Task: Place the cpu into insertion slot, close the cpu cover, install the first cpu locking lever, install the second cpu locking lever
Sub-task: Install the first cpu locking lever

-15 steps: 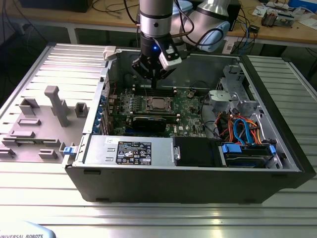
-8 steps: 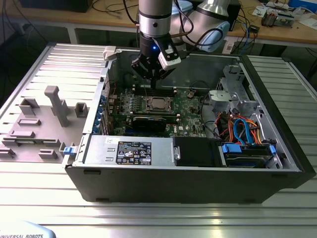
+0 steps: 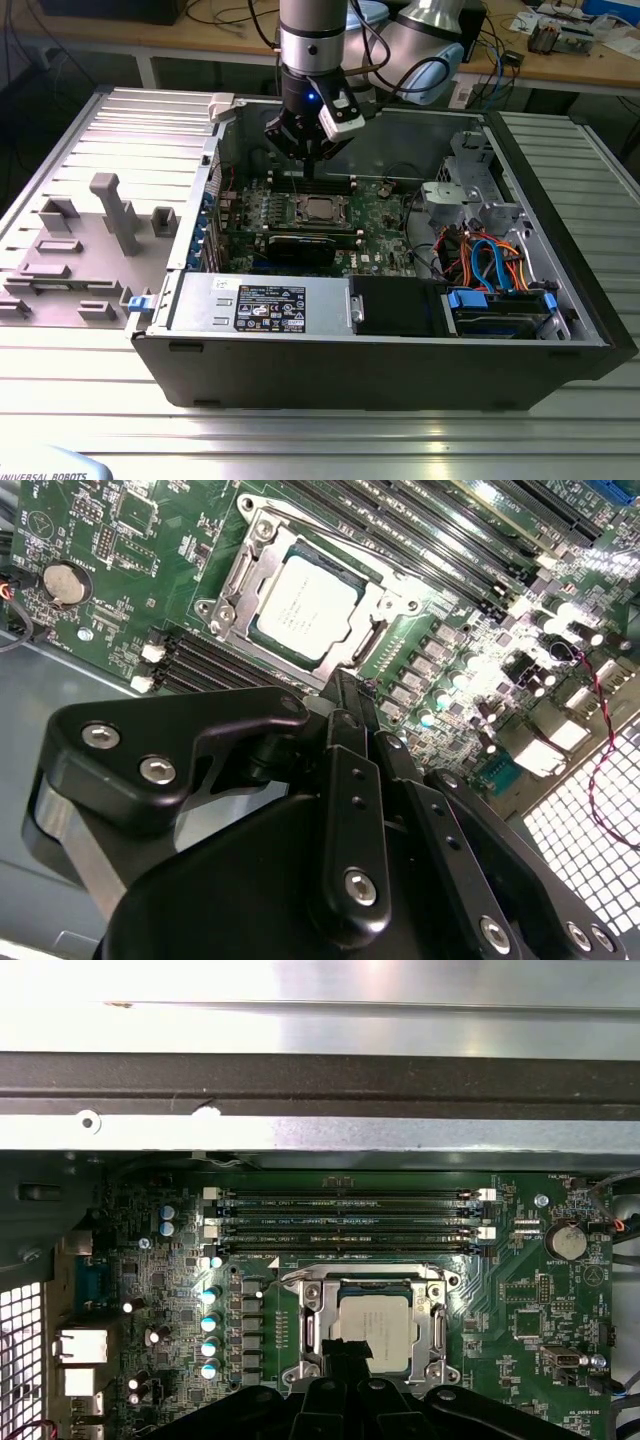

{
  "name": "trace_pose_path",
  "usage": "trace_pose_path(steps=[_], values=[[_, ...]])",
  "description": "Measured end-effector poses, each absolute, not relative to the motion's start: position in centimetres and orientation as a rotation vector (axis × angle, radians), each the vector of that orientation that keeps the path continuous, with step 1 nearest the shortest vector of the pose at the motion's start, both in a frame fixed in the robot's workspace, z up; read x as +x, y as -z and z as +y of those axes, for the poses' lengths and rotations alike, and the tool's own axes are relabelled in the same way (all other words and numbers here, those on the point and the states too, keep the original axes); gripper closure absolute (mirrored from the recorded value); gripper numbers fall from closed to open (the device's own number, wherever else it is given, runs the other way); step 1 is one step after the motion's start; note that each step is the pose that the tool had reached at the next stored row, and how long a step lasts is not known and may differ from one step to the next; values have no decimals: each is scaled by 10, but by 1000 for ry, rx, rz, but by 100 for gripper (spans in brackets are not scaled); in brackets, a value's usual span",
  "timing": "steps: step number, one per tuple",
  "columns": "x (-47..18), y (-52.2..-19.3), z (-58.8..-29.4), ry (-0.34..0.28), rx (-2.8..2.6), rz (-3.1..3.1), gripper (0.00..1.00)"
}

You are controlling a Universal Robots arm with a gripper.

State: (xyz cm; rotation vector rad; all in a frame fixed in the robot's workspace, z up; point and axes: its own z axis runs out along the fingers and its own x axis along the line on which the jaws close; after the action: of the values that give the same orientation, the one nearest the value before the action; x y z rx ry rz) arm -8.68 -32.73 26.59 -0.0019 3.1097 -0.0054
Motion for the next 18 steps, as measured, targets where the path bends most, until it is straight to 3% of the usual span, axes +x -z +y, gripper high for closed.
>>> trace_pose_path(steps=[18], values=[[-91,-266,-327,5,-2,3110,89]])
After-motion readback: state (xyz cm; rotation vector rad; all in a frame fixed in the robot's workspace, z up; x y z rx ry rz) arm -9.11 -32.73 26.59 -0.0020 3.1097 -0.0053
